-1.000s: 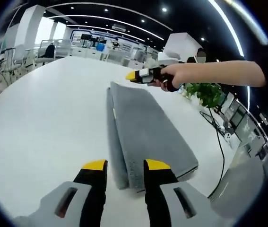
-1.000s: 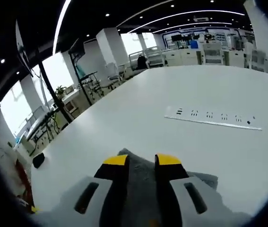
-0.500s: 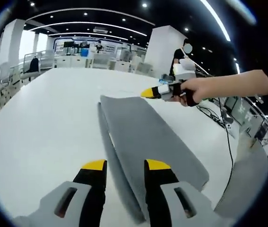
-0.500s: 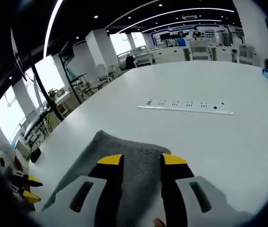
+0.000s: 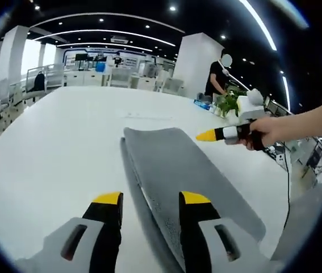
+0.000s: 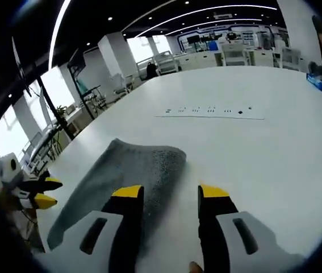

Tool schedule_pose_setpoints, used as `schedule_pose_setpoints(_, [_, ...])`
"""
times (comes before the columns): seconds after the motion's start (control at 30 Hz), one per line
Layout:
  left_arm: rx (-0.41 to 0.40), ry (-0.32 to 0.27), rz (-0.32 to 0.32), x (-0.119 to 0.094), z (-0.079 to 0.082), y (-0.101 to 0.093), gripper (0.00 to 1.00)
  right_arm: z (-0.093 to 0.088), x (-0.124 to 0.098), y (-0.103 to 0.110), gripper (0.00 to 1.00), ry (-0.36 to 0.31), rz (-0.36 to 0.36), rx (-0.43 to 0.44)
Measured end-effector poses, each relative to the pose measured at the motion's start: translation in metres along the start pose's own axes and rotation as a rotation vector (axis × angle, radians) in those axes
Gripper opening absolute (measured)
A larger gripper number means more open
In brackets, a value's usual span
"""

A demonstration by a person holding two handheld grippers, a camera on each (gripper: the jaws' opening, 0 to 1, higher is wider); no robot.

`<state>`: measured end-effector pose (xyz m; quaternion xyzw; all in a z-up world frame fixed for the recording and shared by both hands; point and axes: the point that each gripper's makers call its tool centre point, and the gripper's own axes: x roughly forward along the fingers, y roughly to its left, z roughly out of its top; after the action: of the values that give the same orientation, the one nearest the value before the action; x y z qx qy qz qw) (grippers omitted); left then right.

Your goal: Fold the towel on the table until its edges align and the towel forms a compact rectangular stack.

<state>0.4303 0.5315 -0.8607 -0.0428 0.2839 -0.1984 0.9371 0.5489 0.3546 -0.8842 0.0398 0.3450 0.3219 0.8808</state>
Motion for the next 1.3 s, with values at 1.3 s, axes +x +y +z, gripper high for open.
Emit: schedule_pose_setpoints(1.3, [-0.047,0.095,-0.016,0.026,-0.032,0.004,0.26,-0.061,-0.014,0.036,0.21,0.075,0.116,-0.159])
